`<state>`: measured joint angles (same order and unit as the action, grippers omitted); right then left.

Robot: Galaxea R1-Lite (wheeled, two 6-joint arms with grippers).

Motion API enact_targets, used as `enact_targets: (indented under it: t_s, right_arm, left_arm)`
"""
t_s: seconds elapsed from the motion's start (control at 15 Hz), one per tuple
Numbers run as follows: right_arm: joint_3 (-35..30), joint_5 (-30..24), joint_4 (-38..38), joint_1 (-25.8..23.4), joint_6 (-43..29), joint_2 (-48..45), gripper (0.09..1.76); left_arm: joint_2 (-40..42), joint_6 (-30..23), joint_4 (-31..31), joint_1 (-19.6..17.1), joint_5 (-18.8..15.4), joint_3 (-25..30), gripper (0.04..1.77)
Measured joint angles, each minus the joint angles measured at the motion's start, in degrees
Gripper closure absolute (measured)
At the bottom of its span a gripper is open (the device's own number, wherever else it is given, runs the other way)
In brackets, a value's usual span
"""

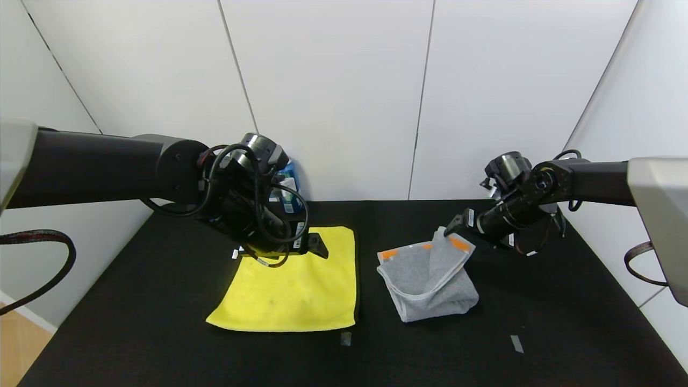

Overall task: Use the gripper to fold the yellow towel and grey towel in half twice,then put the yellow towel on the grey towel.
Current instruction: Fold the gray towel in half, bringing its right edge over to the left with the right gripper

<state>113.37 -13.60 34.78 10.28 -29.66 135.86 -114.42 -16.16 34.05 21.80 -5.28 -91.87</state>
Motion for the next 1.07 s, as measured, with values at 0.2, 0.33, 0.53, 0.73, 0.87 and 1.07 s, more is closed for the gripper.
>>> enact_targets:
  t_s: [0.2, 0.33, 0.53, 0.73, 0.87, 1.07]
  right_arm:
    - [0.0, -0.1, -3.5, 0.9, -0.3, 0.0, 0.15]
    - [0.0, -0.2, -5.2, 1.6, -0.3, 0.1, 0.15]
    - [0.0, -1.9, -6.9, 2.9, -1.6, 0.1, 0.15]
    - [0.1, -3.8, -7.4, 5.1, -3.4, -1.0, 0.15]
    - [0.1, -4.0, -7.5, 7.2, -3.6, -2.0, 0.15]
    - [0.5, -4.0, -8.0, 10.8, -3.6, -3.4, 0.15]
  left_arm:
    - [0.0, 0.0, 0.0, 0.0, 0.0, 0.0, 0.09]
    - [0.0, 0.0, 0.0, 0.0, 0.1, 0.1, 0.09]
    - [0.0, 0.0, 0.0, -0.2, 0.1, 0.1, 0.09]
    - [0.0, 0.0, 0.0, -0.5, 0.1, 0.1, 0.09]
    - [0.1, 0.0, 0.0, -0.9, 0.1, 0.3, 0.09]
    - [0.3, 0.0, 0.1, -1.2, 0.0, 0.5, 0.09]
